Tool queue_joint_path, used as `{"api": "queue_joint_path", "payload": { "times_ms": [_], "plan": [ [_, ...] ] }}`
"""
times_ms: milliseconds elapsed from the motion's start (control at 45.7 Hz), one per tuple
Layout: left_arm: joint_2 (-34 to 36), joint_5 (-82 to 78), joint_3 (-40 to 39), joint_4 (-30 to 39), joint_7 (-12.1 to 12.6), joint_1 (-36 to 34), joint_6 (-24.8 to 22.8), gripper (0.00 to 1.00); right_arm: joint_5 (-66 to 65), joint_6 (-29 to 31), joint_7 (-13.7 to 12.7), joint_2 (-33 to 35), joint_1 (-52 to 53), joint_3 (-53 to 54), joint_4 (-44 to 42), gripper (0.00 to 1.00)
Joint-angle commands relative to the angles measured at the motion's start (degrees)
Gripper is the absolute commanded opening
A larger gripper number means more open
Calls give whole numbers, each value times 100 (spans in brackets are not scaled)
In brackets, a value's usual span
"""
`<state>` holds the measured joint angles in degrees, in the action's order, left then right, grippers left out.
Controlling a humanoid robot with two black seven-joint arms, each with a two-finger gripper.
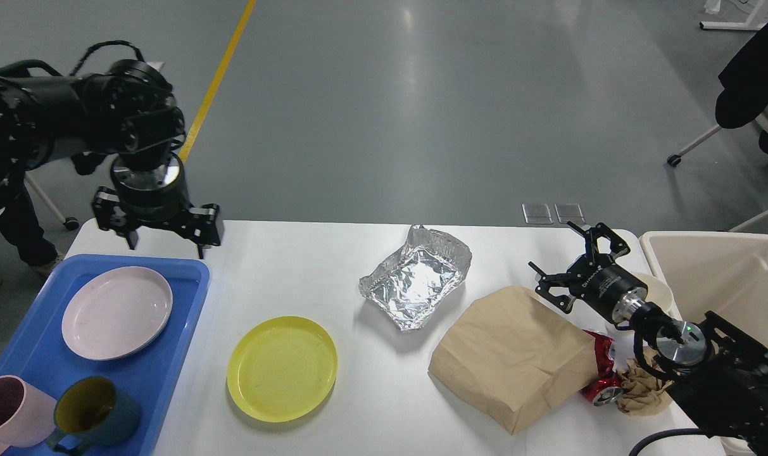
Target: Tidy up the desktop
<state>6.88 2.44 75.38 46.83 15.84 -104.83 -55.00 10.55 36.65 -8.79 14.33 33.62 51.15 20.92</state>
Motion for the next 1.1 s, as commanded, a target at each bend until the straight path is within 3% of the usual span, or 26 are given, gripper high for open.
{"api": "queue_joint_path", "payload": {
  "times_ms": [0, 44, 175, 307, 504, 723, 942, 1073],
  "plan": [
    [-433, 45, -392, 211, -2, 94, 0, 96, 0, 0, 0, 0, -4, 0, 0, 100],
    [-556, 98, -541, 326, -2, 199, 0, 96, 0, 0, 0, 0, -4, 0, 0, 100],
    [-969, 283, -779, 528, 7, 489, 1552, 96, 0, 0, 0, 0, -4, 0, 0, 100],
    [-1373, 643, -841, 537, 15, 814, 2660, 96, 0, 0, 0, 0, 4, 0, 0, 100],
    [-1690, 924, -1139, 511, 68, 1605, 3803, 96, 0, 0, 0, 0, -4, 0, 0, 100],
    [-1769, 863, -1632, 248, 95, 2449, 3857, 96, 0, 0, 0, 0, 4, 0, 0, 100],
    [-1752, 328, -1720, -104, -20, 2775, 3602, 96, 0, 0, 0, 0, 4, 0, 0, 100],
    [-1752, -507, -1825, -157, -379, 2863, 3575, 96, 0, 0, 0, 0, 4, 0, 0, 100]
  ]
}}
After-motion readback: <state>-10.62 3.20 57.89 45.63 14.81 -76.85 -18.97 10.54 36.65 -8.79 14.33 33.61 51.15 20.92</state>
